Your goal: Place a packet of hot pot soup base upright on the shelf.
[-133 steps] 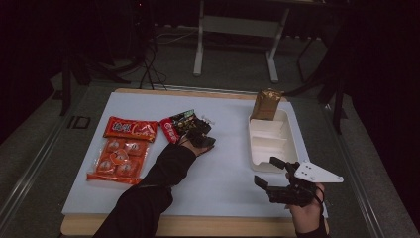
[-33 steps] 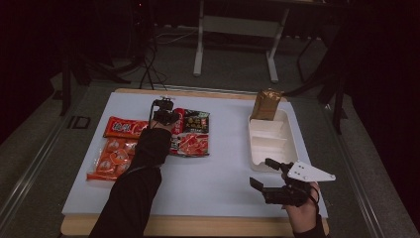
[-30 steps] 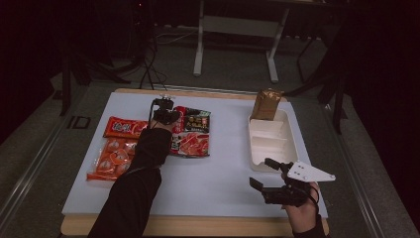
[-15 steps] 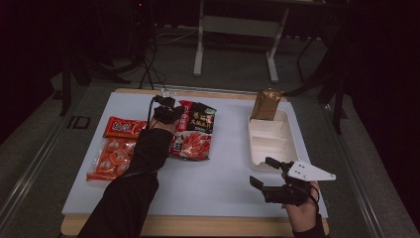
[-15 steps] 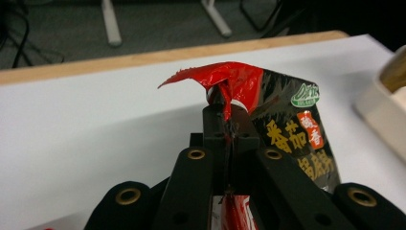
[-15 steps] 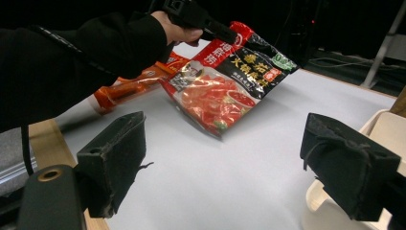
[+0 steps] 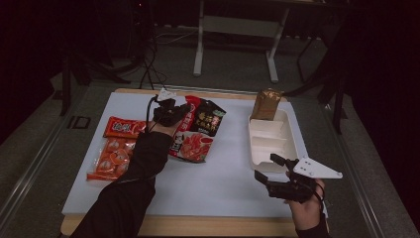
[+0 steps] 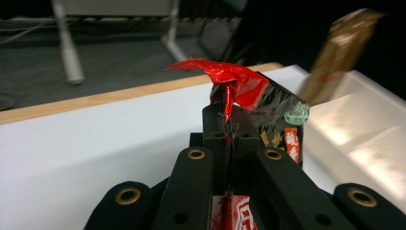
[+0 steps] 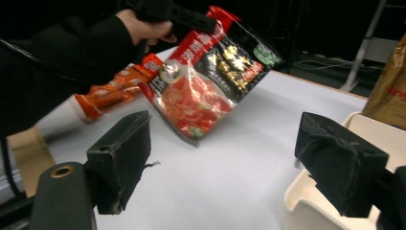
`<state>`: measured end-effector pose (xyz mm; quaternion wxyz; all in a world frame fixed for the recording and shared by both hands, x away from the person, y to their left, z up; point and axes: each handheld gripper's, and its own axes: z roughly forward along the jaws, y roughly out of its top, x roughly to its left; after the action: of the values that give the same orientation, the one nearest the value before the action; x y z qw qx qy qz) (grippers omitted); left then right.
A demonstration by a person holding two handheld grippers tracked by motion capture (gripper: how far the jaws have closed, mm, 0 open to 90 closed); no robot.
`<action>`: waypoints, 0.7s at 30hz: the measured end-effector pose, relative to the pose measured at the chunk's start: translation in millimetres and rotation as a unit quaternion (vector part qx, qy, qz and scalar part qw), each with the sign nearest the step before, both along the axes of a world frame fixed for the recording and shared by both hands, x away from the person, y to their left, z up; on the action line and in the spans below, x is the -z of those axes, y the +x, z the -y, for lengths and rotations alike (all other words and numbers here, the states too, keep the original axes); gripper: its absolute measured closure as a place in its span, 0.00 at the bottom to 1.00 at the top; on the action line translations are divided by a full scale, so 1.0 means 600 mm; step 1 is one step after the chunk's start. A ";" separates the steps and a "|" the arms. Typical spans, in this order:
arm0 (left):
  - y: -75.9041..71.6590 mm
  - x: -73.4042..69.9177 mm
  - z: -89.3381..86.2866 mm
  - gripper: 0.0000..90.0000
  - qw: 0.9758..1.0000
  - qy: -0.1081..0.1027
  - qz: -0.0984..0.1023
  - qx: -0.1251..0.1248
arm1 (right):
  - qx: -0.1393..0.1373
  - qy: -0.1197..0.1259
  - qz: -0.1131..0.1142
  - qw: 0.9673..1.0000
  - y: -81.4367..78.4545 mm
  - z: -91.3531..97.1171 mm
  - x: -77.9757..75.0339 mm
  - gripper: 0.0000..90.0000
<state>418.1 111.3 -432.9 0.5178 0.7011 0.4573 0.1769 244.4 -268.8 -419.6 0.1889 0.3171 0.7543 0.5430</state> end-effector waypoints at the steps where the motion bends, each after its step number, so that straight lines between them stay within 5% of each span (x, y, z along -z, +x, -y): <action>1: -0.004 -0.002 0.000 0.99 1.000 -0.007 0.003 0.003 | -0.004 -0.001 -0.001 1.000 0.004 -0.001 -0.001 0.17; 10: -0.043 -0.026 0.014 0.99 0.998 -0.043 0.029 0.040 | 0.009 -0.014 -0.027 0.999 0.032 -0.016 -0.013 0.13; 21: -0.092 -0.042 0.031 0.99 0.989 -0.106 0.043 0.093 | -0.001 0.008 -0.030 1.000 0.076 -0.032 -0.032 0.18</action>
<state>362.8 92.6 -407.8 0.6221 0.6737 0.3839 0.1085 290.3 -249.4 -400.2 0.1634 0.3337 0.7558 0.5392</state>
